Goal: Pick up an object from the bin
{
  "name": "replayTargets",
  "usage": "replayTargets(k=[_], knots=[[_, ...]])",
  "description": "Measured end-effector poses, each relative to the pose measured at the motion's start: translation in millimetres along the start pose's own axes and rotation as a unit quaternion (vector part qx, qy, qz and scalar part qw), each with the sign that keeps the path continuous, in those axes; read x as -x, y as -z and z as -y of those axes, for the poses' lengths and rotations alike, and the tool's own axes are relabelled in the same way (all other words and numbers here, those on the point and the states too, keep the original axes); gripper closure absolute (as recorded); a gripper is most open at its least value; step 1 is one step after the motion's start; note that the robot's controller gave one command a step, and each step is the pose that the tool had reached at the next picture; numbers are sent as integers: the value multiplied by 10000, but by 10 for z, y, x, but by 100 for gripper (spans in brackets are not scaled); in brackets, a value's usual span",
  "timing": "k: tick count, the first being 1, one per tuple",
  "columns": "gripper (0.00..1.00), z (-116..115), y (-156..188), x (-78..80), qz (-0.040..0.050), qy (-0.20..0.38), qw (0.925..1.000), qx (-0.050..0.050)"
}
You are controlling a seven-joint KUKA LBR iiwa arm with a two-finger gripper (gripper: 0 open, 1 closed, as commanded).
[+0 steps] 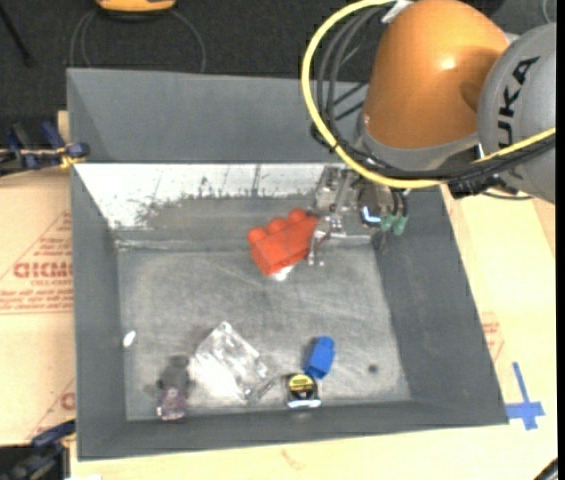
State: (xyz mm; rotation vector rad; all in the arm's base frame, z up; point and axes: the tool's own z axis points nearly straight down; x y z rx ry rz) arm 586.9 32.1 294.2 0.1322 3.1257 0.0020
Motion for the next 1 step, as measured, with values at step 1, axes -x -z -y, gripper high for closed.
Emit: replayTargets(k=[1], knots=[[100,-175,-904,-107,-78,884,9961,-5]])
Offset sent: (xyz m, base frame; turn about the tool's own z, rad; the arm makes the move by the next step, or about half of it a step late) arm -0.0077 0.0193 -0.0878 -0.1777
